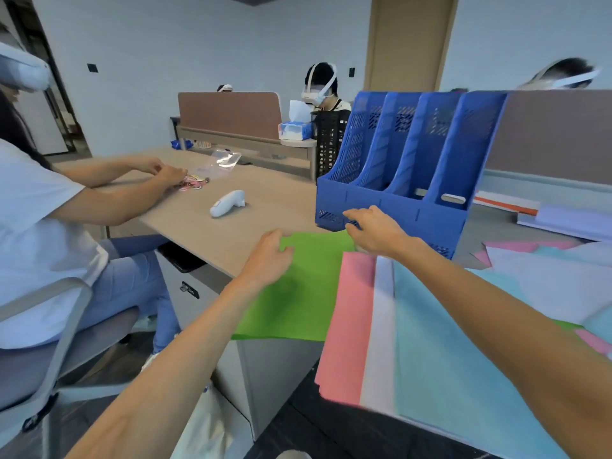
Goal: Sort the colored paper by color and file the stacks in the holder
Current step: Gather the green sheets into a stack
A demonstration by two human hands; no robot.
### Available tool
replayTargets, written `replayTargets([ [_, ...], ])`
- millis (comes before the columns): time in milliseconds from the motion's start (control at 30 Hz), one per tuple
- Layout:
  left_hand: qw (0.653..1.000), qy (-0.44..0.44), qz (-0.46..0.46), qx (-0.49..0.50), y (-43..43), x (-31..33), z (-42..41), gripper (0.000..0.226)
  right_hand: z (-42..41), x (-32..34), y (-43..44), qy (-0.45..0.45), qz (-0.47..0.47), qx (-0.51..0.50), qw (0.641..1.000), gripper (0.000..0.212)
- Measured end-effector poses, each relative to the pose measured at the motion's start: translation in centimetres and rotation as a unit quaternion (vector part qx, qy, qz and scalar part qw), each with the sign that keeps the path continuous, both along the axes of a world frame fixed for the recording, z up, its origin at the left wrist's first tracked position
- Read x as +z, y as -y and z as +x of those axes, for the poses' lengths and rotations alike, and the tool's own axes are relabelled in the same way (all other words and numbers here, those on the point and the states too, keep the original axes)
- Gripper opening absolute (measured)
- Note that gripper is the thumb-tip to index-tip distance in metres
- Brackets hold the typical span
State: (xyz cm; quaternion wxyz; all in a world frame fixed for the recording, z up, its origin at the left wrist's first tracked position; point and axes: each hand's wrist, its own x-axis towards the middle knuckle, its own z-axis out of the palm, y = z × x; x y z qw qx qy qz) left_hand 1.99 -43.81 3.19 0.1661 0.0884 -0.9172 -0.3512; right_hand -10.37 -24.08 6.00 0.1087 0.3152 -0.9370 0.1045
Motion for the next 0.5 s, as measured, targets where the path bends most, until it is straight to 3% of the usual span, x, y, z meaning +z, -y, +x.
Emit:
replayTargets([
  [100, 0.996, -0.047, 0.058, -0.057, -4.9, 1.5, 0.7, 0.033, 4.2, 1.2, -5.0, -0.024, -0.039, -0.002, 0.999, 0.04],
  [200, 0.988, -0.039, 0.081, -0.128, -11.0, 1.9, 0.9, 0.03, 8.9, 1.0, -11.6, -0.055, -0.061, -0.035, 0.996, 0.032],
  [500, 0.942, 0.026, 0.023, -0.334, -30.8, 1.1, 0.9, 0.034, 15.9, -3.3, -31.4, 0.011, -0.083, -0.266, 0.96, 0.043],
])
